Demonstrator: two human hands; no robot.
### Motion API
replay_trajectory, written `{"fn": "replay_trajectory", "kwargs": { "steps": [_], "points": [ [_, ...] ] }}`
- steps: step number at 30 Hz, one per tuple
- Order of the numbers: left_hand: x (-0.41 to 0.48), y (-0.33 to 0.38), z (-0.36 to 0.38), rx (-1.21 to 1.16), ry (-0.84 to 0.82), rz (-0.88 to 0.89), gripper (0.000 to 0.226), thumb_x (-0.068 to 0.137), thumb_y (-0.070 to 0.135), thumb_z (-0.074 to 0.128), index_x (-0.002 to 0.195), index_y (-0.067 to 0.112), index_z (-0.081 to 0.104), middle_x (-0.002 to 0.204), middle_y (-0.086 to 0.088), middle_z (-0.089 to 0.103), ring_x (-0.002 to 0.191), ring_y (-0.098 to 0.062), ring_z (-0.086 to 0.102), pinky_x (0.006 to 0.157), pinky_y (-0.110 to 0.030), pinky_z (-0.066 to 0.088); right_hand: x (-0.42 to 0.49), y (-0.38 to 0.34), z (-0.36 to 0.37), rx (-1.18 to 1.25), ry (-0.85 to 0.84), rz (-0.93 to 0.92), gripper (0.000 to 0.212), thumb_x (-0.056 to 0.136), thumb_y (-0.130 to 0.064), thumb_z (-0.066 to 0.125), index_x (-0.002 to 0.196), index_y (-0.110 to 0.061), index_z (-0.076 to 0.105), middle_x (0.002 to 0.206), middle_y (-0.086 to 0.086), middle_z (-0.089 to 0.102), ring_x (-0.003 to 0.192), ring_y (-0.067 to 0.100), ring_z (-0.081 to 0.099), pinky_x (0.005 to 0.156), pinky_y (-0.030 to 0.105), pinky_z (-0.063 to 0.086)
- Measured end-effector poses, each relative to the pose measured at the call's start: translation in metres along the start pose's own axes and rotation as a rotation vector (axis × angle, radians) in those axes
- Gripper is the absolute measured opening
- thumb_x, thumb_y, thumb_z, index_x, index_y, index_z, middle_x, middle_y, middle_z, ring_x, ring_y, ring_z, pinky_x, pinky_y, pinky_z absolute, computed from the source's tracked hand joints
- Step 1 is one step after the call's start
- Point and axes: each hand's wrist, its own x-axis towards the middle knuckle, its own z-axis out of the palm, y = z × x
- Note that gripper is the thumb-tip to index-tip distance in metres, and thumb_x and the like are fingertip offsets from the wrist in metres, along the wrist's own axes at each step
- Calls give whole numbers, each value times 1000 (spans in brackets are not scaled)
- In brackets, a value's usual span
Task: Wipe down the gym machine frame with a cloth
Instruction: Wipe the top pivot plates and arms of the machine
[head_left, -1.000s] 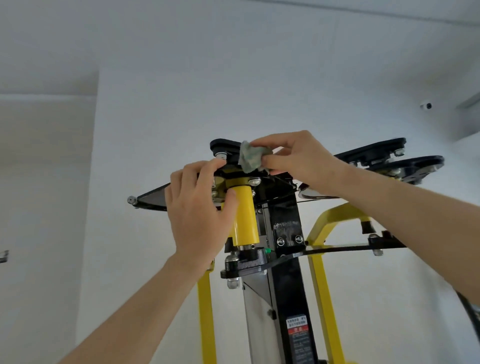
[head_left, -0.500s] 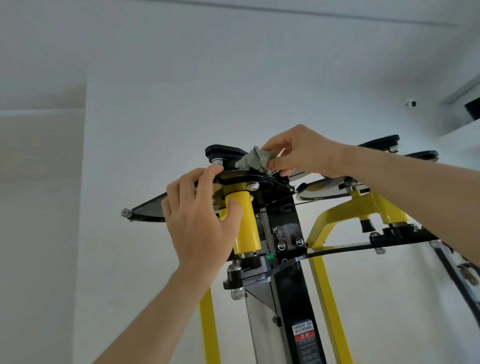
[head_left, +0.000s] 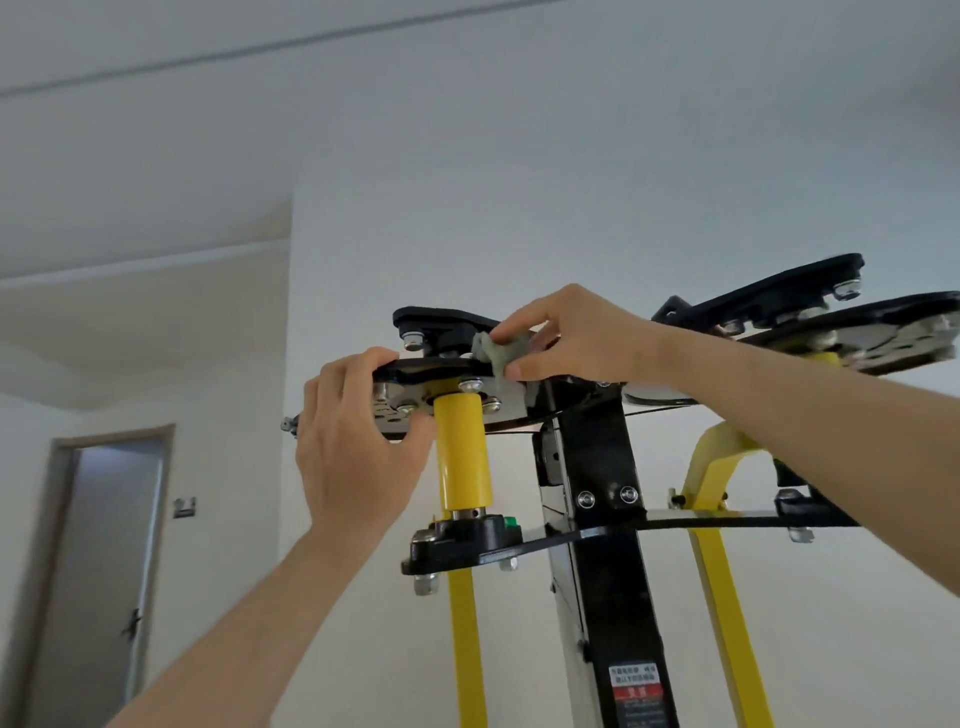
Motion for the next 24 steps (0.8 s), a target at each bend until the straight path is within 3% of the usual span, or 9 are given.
{"fn": "replay_trajectory", "kwargs": {
  "steps": [4, 12, 15, 20, 22, 24],
  "points": [
    [-1, 4, -6, 78, -65, -19, 56, 76, 25, 75, 126, 32, 54, 124, 16, 53, 114, -10, 48, 84, -30, 36, 4, 13, 3, -68, -2, -62, 30, 87, -16, 77, 116, -22, 75, 96, -24, 65, 88, -12, 62, 82, 8, 48],
    [3, 9, -19, 115, -203, -39, 61, 77, 27, 77, 131, 35, 49, 127, 17, 49, 117, -11, 49, 87, -33, 41, -6, 57, -11, -183, 5, 34, 27, 86, -11, 77, 113, -18, 77, 89, -26, 60, 76, -27, 53, 71, -6, 37],
    [2, 10, -16, 134, -190, -42, 63, 75, 28, 76, 131, 34, 48, 128, 15, 49, 114, -8, 47, 84, -32, 41, -8, 51, -5, -175, 17, 12, 24, 89, -14, 74, 112, -21, 77, 87, -25, 59, 79, -18, 56, 78, 3, 41],
    [4, 18, -7, 303, -95, 19, 55, 73, 29, 73, 123, 22, 53, 118, 5, 56, 109, -17, 51, 92, -33, 38, -7, 31, 10, -117, 26, -89, 23, 94, -13, 68, 112, -25, 76, 92, -27, 57, 88, -21, 52, 78, -4, 33],
    [8, 25, -2, 397, -64, 143, 51, 73, 32, 69, 121, 19, 56, 117, 3, 58, 114, -21, 53, 98, -37, 40, -10, 31, 6, -131, 15, -72, 23, 95, -14, 66, 114, -23, 75, 96, -21, 62, 88, -8, 56, 83, 5, 39],
    [11, 33, 5, 442, -95, 306, 54, 74, 34, 64, 125, 17, 60, 125, 1, 59, 123, -24, 52, 104, -43, 39, -14, 38, 1, -193, -2, -22, 22, 96, -12, 65, 116, -17, 75, 104, -2, 69, 97, 9, 60, 93, 25, 44]
  ]
}}
